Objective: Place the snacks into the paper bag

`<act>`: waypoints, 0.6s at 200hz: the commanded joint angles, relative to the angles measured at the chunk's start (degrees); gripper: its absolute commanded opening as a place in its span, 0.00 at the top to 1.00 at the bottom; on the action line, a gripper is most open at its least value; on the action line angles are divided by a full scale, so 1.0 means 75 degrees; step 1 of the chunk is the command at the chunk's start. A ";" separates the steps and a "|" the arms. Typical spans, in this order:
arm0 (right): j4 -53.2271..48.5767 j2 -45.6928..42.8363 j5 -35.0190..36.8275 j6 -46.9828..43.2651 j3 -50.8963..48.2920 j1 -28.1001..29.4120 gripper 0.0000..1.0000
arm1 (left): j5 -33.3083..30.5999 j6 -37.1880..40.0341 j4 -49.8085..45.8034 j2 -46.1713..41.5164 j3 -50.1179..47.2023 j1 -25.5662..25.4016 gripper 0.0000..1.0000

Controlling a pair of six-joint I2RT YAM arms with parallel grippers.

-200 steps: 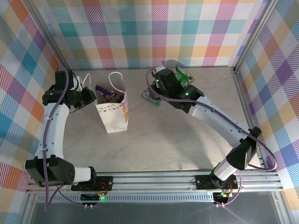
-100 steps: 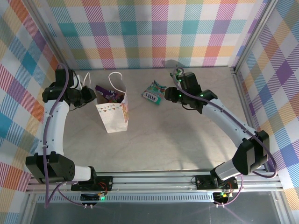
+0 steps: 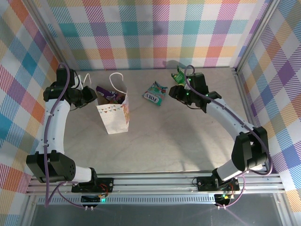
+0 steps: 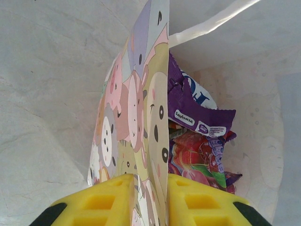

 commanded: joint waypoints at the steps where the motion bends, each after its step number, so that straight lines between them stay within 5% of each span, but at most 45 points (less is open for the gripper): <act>1: 0.0472 0.0350 -0.0505 0.0211 -0.0057 -0.0098 0.50 | -0.0125 0.0005 -0.0173 -0.0071 0.0027 -0.0037 0.76; 120: 0.0898 0.2815 -0.0988 0.0482 0.1192 -0.0133 0.31 | -0.0447 0.0134 -0.0306 -0.0204 0.0170 -0.0036 0.76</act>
